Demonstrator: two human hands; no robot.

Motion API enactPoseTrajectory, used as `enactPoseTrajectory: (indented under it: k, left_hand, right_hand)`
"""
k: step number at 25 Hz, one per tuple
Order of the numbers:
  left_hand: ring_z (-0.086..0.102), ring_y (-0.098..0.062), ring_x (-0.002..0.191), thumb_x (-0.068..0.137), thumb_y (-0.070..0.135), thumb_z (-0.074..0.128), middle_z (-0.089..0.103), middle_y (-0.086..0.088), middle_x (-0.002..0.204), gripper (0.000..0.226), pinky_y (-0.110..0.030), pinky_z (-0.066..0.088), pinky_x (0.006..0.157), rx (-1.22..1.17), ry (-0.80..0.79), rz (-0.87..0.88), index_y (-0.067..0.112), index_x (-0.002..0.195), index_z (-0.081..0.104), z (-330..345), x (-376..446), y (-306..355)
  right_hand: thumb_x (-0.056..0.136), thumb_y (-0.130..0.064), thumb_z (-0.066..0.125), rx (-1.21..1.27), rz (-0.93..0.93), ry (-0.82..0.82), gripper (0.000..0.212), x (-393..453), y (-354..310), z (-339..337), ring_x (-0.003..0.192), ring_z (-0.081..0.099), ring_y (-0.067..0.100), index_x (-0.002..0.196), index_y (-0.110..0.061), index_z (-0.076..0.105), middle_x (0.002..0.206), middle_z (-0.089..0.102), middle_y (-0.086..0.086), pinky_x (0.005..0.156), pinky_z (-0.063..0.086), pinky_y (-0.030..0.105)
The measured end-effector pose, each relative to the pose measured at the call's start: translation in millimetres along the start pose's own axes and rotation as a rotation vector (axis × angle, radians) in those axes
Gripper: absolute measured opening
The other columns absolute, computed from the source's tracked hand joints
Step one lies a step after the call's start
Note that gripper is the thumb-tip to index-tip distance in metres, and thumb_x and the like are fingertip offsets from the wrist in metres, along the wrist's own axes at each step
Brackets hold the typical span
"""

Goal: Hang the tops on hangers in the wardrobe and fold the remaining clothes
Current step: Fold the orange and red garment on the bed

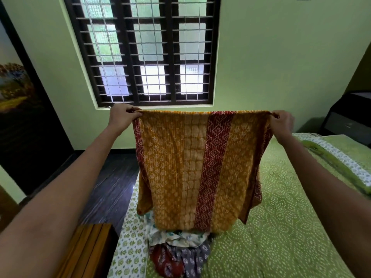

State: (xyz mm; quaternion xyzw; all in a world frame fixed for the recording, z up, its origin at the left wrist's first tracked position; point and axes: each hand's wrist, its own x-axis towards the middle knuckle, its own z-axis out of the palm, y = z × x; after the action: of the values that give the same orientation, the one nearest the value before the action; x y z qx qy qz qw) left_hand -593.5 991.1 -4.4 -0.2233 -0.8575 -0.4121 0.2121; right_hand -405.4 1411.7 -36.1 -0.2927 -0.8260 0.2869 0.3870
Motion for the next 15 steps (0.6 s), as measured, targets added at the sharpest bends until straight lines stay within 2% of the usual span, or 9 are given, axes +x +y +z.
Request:
enactPoseTrajectory:
  k: [3,6,9,11,12,13,14,15]
  left_hand:
    - [0.055,-0.02,0.076,0.08,0.011,0.071,0.068,-0.019,0.086,0.025,-0.02,0.038,0.058,0.041,-0.042,-0.007,-0.005,0.099,0.07,-2,0,-4]
    - [0.054,-0.021,0.078,0.083,0.01,0.068,0.067,-0.017,0.089,0.024,-0.021,0.036,0.057,0.068,-0.034,-0.015,-0.004,0.102,0.069,1,-7,-7]
    - [0.057,-0.031,0.093,0.086,0.009,0.063,0.064,-0.019,0.101,0.024,-0.026,0.04,0.075,0.028,0.028,-0.081,-0.002,0.107,0.067,9,-11,-16]
    - [0.054,-0.03,0.101,0.089,0.01,0.059,0.059,-0.018,0.108,0.025,-0.031,0.043,0.083,-0.029,0.099,-0.211,-0.001,0.111,0.064,15,-13,-22]
    - [0.055,-0.028,0.099,0.091,0.011,0.056,0.059,-0.015,0.103,0.023,-0.03,0.045,0.081,-0.112,0.139,-0.312,0.0,0.111,0.063,17,-14,-27]
    - [0.056,-0.023,0.094,0.094,0.012,0.053,0.06,-0.009,0.095,0.02,-0.025,0.047,0.073,-0.28,0.168,-0.439,0.003,0.109,0.062,17,-17,-31]
    - [0.057,-0.018,0.087,0.095,0.013,0.051,0.059,-0.005,0.088,0.017,-0.021,0.048,0.066,-0.533,0.174,-0.569,0.006,0.107,0.061,17,-21,-34]
    - [0.058,-0.013,0.079,0.097,0.013,0.049,0.06,-0.002,0.084,0.014,-0.018,0.049,0.059,-0.817,0.163,-0.685,0.007,0.103,0.06,19,-27,-36]
  right_hand:
    - [0.082,-0.005,0.053,-0.033,-0.028,-0.045,0.019,3,5,3,0.064,0.046,0.023,0.067,-0.002,0.064,0.063,0.051,0.015,0.058,0.033,0.035]
    - [0.082,-0.006,0.053,-0.06,0.005,-0.078,0.019,-1,7,5,0.065,0.048,0.024,0.073,0.006,0.064,0.065,0.053,0.018,0.058,0.033,0.033]
    - [0.082,-0.008,0.053,-0.1,-0.005,-0.082,0.018,-8,2,11,0.075,0.055,0.03,0.073,0.002,0.065,0.071,0.057,0.019,0.063,0.036,0.034]
    - [0.083,-0.009,0.057,-0.186,-0.089,-0.06,0.016,-17,-11,14,0.095,0.058,0.034,0.086,-0.005,0.073,0.091,0.064,0.017,0.078,0.043,0.039]
    - [0.084,-0.008,0.06,-0.128,-0.148,-0.177,0.017,-21,-20,11,0.098,0.06,0.03,0.094,-0.005,0.073,0.097,0.067,0.014,0.082,0.045,0.038]
    - [0.085,-0.006,0.061,0.045,-0.166,-0.432,0.017,-25,-30,7,0.094,0.063,0.023,0.098,-0.003,0.072,0.096,0.069,0.012,0.082,0.048,0.033]
    - [0.086,-0.003,0.061,0.195,-0.147,-0.745,0.016,-33,-41,0,0.086,0.065,0.017,0.099,0.0,0.07,0.091,0.07,0.01,0.079,0.05,0.028]
    - [0.086,-0.002,0.061,0.24,-0.162,-0.916,0.017,-36,-47,-3,0.081,0.065,0.013,0.1,0.0,0.069,0.088,0.07,0.009,0.076,0.05,0.023]
